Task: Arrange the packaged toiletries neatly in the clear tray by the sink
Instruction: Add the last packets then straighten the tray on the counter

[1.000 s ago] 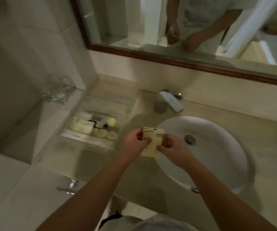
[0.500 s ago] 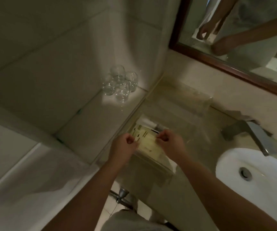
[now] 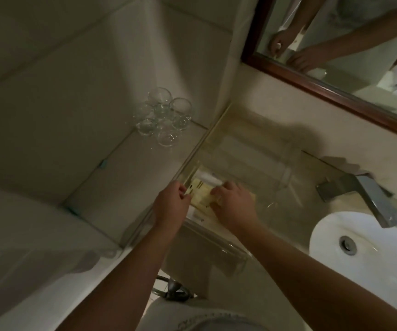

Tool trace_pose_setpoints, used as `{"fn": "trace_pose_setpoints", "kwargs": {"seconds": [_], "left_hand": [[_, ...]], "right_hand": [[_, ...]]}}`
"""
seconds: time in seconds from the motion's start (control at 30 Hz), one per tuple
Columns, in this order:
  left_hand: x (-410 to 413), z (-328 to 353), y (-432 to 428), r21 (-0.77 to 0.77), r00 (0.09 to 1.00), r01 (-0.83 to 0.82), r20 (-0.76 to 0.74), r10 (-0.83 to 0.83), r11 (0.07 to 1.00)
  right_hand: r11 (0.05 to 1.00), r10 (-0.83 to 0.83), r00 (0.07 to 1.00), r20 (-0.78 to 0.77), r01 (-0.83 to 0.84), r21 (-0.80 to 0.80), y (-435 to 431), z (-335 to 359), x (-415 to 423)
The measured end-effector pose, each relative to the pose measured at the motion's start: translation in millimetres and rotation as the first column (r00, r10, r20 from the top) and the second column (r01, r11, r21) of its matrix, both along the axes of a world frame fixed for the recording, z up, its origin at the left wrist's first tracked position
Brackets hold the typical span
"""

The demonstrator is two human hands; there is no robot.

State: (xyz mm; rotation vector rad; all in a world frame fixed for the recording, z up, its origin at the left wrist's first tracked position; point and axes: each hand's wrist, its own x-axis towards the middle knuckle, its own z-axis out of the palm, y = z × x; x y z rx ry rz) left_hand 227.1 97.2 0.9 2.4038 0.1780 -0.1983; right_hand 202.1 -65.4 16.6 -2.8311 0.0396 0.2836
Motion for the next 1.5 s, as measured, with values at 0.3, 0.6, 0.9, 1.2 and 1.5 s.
{"fn": "trace_pose_setpoints", "kwargs": {"seconds": [0.3, 0.6, 0.9, 1.2, 1.5], "left_hand": [[0, -25, 9, 0.233, 0.91, 0.315, 0.203, -0.363, 0.92], [-7, -23, 17, 0.229, 0.879, 0.367, 0.231, -0.416, 0.902], [-15, -19, 21, 0.255, 0.866, 0.41, 0.194, -0.462, 0.876], [-11, -16, 25, 0.009, 0.957, 0.217, 0.194, -0.215, 0.976], [10, -11, 22, -0.138, 0.992, 0.028, -0.117, -0.044, 0.99]], "right_hand": [[0.995, 0.083, 0.996, 0.044, -0.086, 0.058, 10, -13, 0], [0.973, 0.22, 0.97, 0.1, -0.225, 0.049, 16, -13, 0], [0.965, 0.262, 0.959, 0.112, -0.264, 0.004, 16, -22, 1], [0.961, -0.164, 0.949, 0.27, 0.093, 0.259, -6, -1, -31], [0.599, -0.712, 0.655, -0.253, 0.755, 0.266, -68, -19, -101]]}}
